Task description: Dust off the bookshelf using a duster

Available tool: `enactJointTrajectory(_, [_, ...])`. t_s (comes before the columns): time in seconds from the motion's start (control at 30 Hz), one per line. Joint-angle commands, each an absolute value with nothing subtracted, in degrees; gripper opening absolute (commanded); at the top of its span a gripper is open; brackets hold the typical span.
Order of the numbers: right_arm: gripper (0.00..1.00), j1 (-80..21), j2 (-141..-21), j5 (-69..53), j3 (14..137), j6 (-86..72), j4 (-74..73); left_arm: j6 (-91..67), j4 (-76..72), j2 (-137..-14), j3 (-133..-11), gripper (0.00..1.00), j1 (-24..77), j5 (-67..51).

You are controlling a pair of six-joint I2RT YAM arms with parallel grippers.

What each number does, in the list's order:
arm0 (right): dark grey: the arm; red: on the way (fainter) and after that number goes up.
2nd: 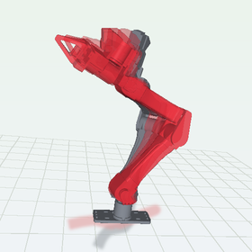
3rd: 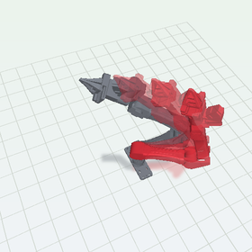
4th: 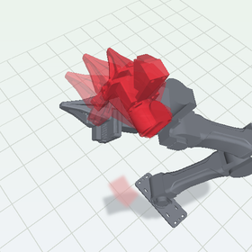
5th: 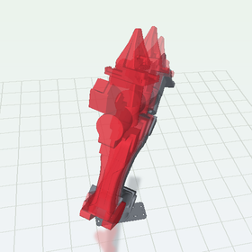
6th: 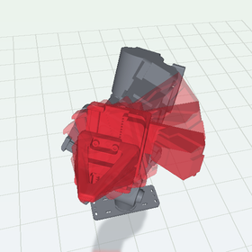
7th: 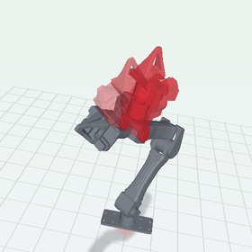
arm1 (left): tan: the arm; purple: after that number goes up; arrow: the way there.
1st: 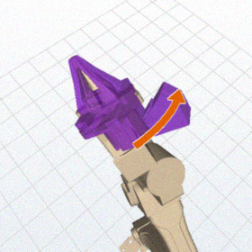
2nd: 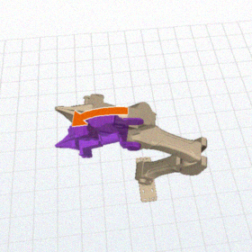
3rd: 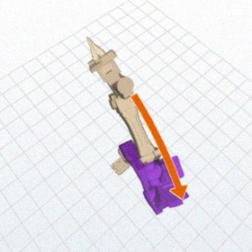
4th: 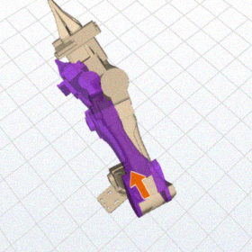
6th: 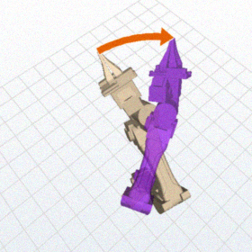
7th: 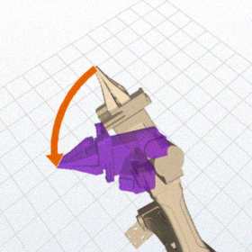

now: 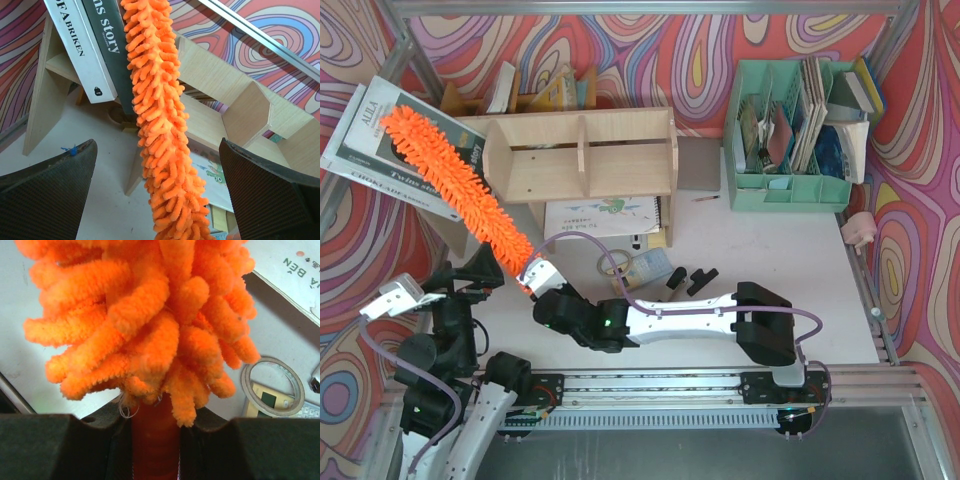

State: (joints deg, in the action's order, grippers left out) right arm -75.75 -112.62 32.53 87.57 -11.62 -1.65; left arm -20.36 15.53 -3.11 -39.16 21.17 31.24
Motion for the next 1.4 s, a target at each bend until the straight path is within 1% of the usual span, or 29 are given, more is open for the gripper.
enactJointTrajectory(0.0, [0.0, -75.9, -113.9, 30.0, 90.5, -11.2, -0.2, -20.3, 15.3, -3.4, -38.9, 0.99, 20.5, 30.5])
enactJointTrajectory(0.17, [0.0, -78.0, -112.8, 29.9, 91.3, -6.7, 5.0, -20.3, 15.3, -3.4, -38.9, 0.99, 20.6, 30.7])
enactJointTrajectory(0.3, [0.0, -78.0, -113.5, 32.4, 92.0, -7.7, 3.7, -20.4, 15.4, -3.3, -38.9, 0.99, 20.6, 30.8])
enactJointTrajectory(0.47, [0.0, -77.5, -114.4, 35.0, 91.0, -13.0, -0.1, -20.3, 15.4, -3.3, -38.9, 0.99, 20.6, 30.7])
enactJointTrajectory(0.6, [0.0, -76.3, -114.1, 35.0, 90.4, -17.6, -3.2, -20.4, 15.3, -3.3, -38.8, 0.99, 20.6, 30.8])
enactJointTrajectory(0.77, [0.0, -76.1, -114.6, 35.1, 92.2, -17.8, -3.8, -20.5, 15.4, -3.4, -38.8, 0.98, 20.5, 30.7])
enactJointTrajectory(1.0, [0.0, -77.4, -112.7, 33.0, 90.8, -12.6, 3.2, -20.5, 15.4, -3.4, -38.8, 0.98, 20.5, 30.7])
enactJointTrajectory(1.2, [0.0, -78.0, -113.8, 32.2, 92.2, -12.0, 3.9, -20.5, 15.4, -3.4, -38.8, 0.98, 20.5, 30.7])
enactJointTrajectory(1.37, [0.0, -77.5, -116.3, 36.3, 94.4, -16.3, -2.6, -20.5, 15.4, -3.4, -38.8, 0.98, 20.5, 30.7])
